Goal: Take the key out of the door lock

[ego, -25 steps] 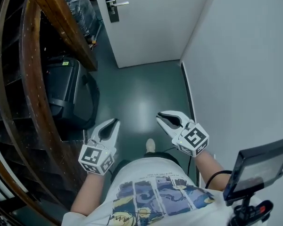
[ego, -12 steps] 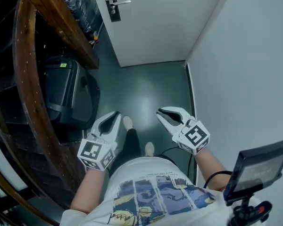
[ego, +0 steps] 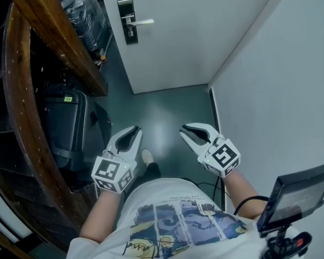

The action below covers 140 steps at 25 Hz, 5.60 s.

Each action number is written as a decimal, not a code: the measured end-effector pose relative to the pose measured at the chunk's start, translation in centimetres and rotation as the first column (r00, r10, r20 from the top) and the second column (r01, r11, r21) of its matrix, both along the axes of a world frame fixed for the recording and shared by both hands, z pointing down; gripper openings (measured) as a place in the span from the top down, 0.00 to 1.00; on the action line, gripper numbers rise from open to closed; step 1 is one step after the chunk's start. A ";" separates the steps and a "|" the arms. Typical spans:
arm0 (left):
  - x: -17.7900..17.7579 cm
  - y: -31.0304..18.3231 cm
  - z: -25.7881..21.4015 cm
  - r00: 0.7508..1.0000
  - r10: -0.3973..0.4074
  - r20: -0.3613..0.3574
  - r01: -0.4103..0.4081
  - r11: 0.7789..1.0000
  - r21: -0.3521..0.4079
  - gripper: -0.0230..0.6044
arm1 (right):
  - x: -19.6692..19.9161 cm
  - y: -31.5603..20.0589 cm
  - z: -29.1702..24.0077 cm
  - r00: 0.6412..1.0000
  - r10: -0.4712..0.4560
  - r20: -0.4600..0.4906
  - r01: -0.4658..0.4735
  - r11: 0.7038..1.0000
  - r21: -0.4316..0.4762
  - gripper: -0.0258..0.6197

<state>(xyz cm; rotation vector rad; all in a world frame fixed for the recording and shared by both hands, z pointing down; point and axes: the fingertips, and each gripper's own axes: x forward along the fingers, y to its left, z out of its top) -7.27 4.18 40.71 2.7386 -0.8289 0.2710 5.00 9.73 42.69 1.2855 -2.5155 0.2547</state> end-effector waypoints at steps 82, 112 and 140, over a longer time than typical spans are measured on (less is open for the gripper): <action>9.5 -44.9 10.9 0.740 -0.558 -0.375 0.278 0.762 -0.585 0.75 | 6.7 -49.4 1.0 0.812 -0.529 -0.246 0.543 0.840 -0.012 0.76; 10.4 -47.6 11.2 0.398 -0.652 -0.646 0.010 0.707 -0.707 0.92 | 6.6 -49.3 0.8 0.814 -0.525 -0.250 0.534 0.845 -0.033 0.76; 9.5 -43.0 11.1 0.397 -0.624 -0.673 -0.014 0.729 -0.684 0.93 | 7.0 -49.7 1.1 0.844 -0.484 -0.232 0.489 0.871 -0.040 0.76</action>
